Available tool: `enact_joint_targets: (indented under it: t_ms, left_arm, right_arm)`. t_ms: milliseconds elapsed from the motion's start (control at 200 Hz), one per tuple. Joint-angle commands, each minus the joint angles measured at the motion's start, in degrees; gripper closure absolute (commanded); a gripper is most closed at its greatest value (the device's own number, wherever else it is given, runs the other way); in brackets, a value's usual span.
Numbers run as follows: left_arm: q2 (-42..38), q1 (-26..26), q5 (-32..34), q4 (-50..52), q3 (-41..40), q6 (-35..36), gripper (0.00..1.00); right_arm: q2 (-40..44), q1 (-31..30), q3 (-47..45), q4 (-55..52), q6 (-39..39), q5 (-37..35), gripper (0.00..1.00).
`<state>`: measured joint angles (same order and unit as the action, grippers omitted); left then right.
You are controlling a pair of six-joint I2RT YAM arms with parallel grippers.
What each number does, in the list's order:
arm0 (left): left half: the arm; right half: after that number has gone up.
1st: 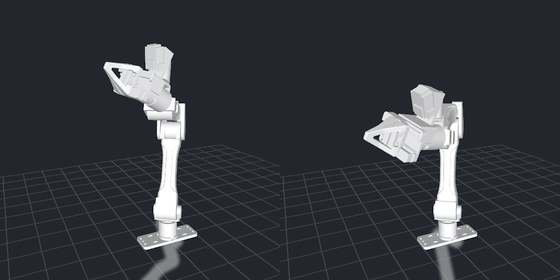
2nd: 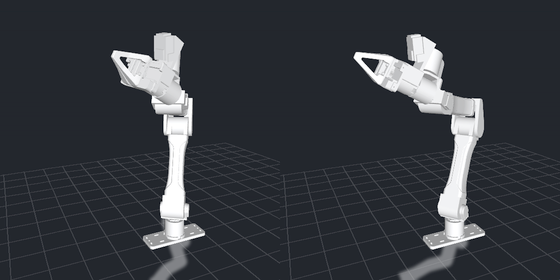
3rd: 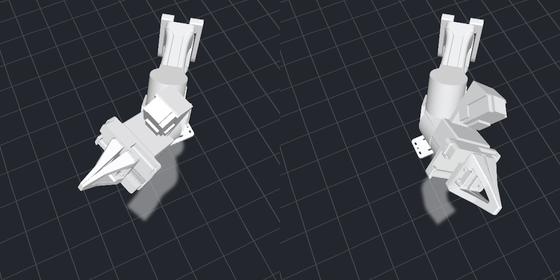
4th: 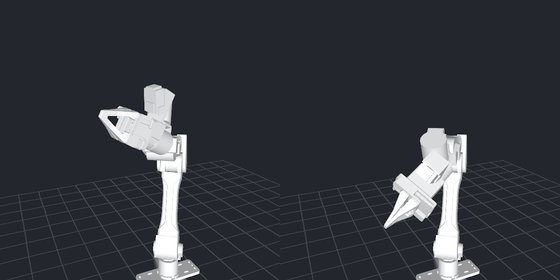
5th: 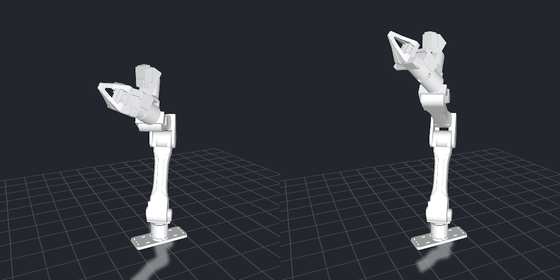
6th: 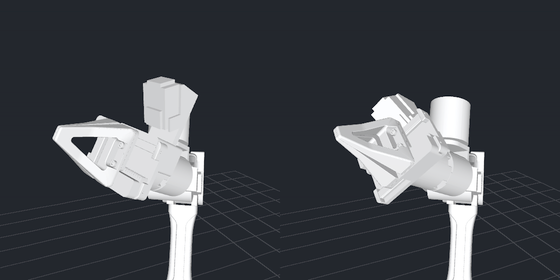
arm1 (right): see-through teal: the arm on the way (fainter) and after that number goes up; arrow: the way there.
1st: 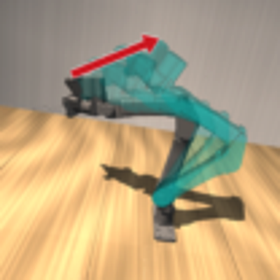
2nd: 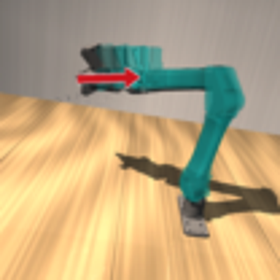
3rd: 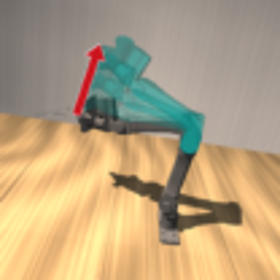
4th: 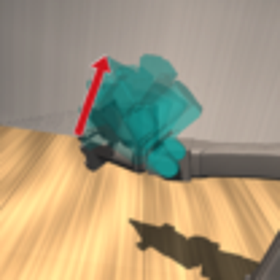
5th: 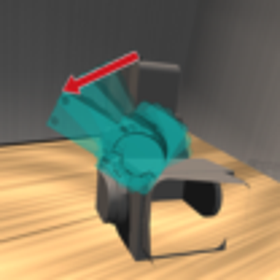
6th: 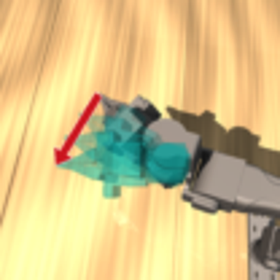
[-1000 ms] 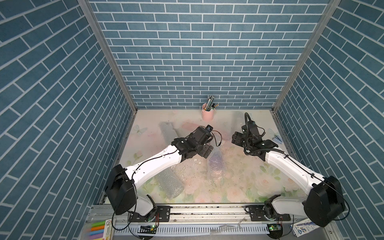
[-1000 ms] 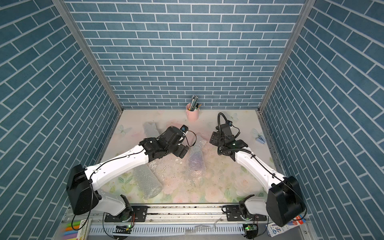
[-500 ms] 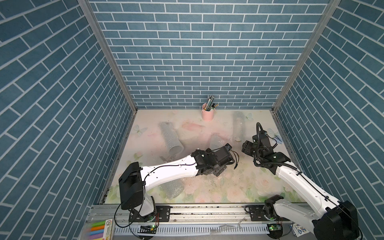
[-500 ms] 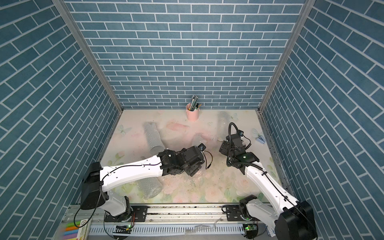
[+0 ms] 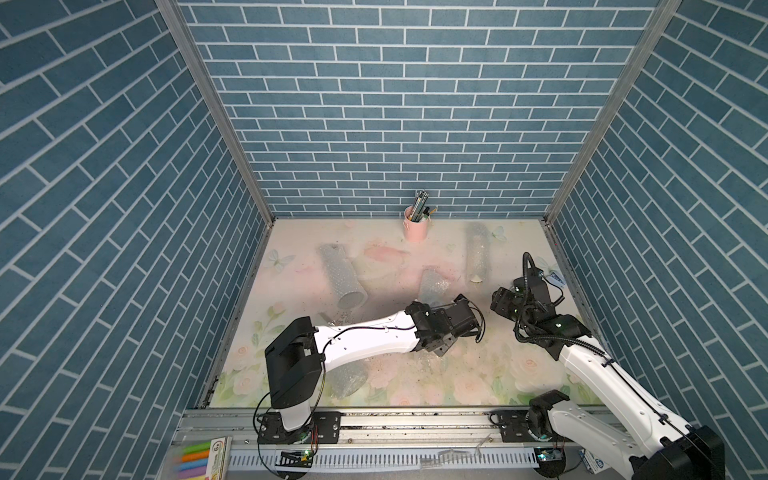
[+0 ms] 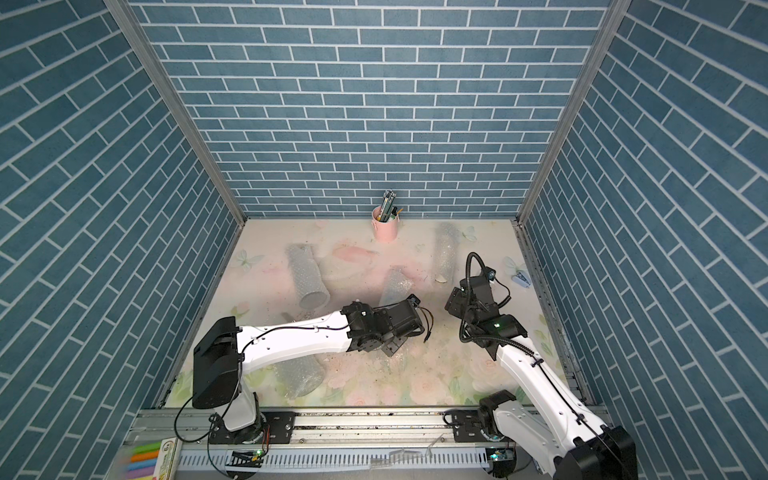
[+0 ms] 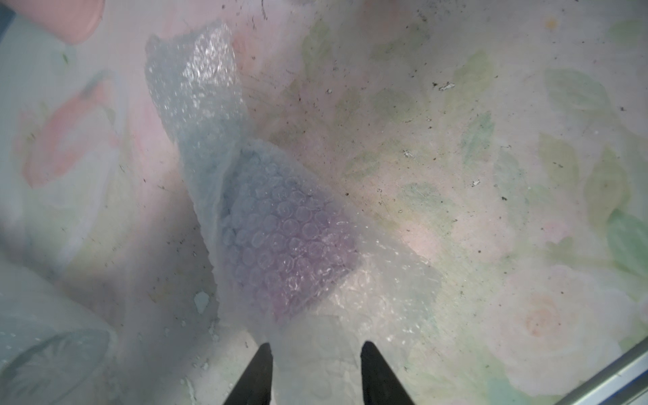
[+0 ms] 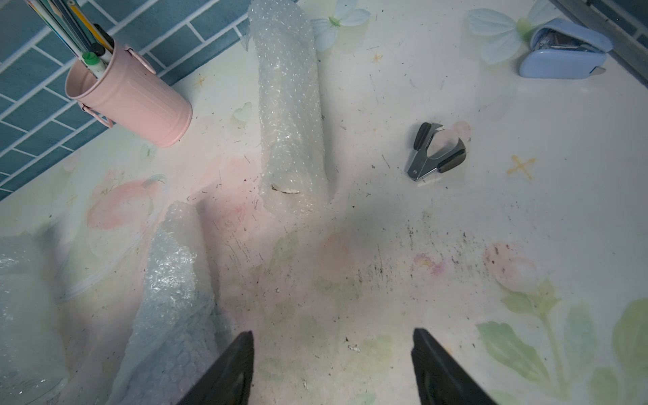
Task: Unwrap the vase from the bubble wrap
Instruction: Unwrap the bubble wrap at the center of the board.
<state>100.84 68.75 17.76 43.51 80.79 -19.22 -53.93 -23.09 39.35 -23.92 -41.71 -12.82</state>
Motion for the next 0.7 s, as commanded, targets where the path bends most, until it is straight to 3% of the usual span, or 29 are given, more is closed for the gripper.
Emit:
enact_joint_targets:
  t_ms: [0,265,505,695]
  left_arm:
    - [0.0,-0.6,-0.9,1.6,1.4,-0.9,0.69]
    - [-5.8,-4.4,-4.2,-4.2,-3.8,-1.6,1.0]
    - [-11.3,-8.5,-10.4,-11.3,-10.3,-3.5,1.0]
    - [-14.9,-12.3,-13.1,-15.7,-16.4,-5.5,1.0]
  right_arm:
    - [0.2,0.2,-0.2,-1.2,-0.1,-1.3,0.28]
    - [-2.5,0.2,1.2,-0.5,3.1,-0.4,0.31]
    - [-5.3,-0.8,2.4,0.1,5.8,1.7,0.32]
    - [-9.9,-5.3,4.7,1.1,6.4,1.2,0.32]
